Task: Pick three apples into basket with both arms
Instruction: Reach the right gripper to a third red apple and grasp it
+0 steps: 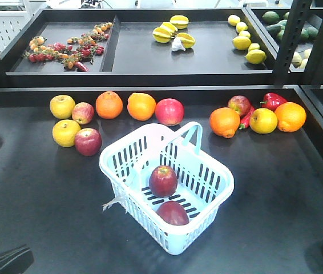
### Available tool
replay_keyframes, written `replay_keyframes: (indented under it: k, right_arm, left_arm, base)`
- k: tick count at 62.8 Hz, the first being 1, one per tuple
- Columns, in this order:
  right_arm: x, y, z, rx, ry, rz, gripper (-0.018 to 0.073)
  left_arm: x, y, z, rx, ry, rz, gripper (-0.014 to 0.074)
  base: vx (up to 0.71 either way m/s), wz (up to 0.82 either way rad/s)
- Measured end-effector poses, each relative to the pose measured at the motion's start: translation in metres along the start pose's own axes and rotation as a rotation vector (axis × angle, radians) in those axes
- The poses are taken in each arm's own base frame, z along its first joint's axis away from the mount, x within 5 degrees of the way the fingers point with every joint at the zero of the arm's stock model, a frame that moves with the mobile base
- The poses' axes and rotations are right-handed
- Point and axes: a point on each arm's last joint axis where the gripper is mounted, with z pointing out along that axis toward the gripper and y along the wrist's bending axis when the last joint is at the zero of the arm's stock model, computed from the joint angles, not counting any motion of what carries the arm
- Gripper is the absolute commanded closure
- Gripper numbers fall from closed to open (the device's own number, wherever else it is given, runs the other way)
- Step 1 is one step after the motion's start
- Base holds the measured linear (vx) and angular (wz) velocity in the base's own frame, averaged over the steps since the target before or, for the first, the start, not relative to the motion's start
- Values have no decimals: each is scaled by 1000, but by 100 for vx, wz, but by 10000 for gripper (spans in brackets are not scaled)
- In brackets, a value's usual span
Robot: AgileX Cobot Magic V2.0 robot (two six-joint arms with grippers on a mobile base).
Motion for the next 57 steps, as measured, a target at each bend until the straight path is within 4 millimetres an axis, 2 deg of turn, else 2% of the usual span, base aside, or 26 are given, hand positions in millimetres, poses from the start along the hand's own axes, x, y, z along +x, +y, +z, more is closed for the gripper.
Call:
replay_keyframes:
  k: [18,49,57]
  right_arm:
    - [-7,1,34,1,75,3,-136]
    - [-18,3,72,-3,67,15,-111]
    - [-19,3,79,-2,65,16,-79]
  left_arm:
    - [0,0,0,0,0,0,604]
    - [0,0,0,0,0,0,604]
    - [0,0,0,0,0,0,604]
  base:
    - [0,0]
    - [0,0]
    - [0,0]
